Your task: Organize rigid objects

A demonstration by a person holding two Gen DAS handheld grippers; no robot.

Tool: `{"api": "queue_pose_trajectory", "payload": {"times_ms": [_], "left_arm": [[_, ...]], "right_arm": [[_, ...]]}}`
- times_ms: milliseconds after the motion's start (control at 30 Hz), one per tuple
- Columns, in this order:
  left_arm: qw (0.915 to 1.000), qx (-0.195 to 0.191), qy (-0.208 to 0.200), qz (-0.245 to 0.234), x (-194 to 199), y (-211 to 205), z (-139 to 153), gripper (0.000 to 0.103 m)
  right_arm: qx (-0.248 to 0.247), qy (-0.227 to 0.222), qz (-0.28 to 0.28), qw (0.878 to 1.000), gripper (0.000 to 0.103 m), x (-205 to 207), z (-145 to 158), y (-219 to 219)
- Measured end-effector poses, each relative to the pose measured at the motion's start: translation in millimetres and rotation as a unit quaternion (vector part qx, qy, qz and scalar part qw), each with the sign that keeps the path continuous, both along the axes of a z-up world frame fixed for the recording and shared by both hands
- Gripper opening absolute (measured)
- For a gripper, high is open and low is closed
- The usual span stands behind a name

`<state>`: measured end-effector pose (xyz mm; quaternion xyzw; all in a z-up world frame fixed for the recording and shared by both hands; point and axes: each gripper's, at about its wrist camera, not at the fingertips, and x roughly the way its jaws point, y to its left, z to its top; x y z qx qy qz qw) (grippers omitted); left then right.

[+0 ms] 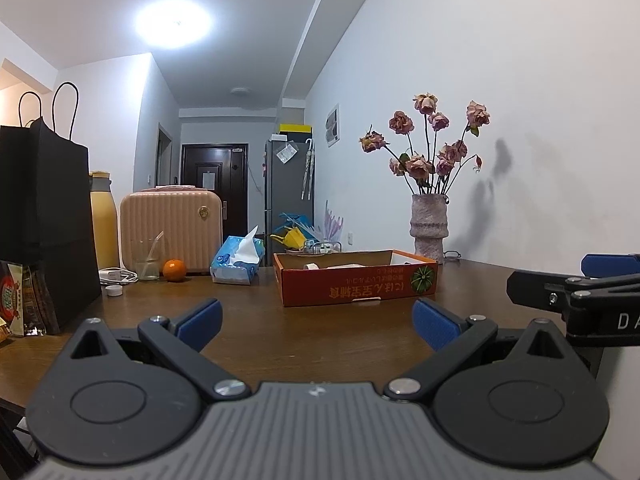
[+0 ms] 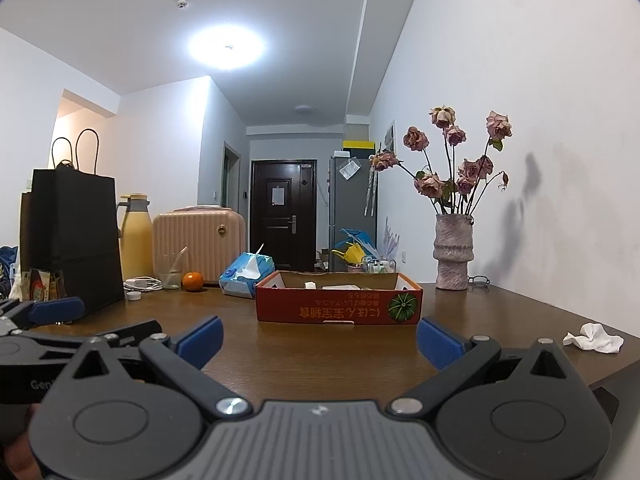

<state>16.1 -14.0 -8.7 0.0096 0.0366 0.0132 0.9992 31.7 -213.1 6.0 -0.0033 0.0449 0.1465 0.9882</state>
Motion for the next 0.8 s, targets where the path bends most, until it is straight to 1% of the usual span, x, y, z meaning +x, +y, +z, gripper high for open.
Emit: {"api": "queue_pose_trajectory", "payload": {"times_ms": [800], "left_arm": [[1.0000, 0.001, 0.004, -0.002, 1.5, 1.2, 0.4, 0.103]], "right_arm": [[0.002, 0.000, -0.001, 1.000, 0.103, -0.2, 0.0, -0.7]]}}
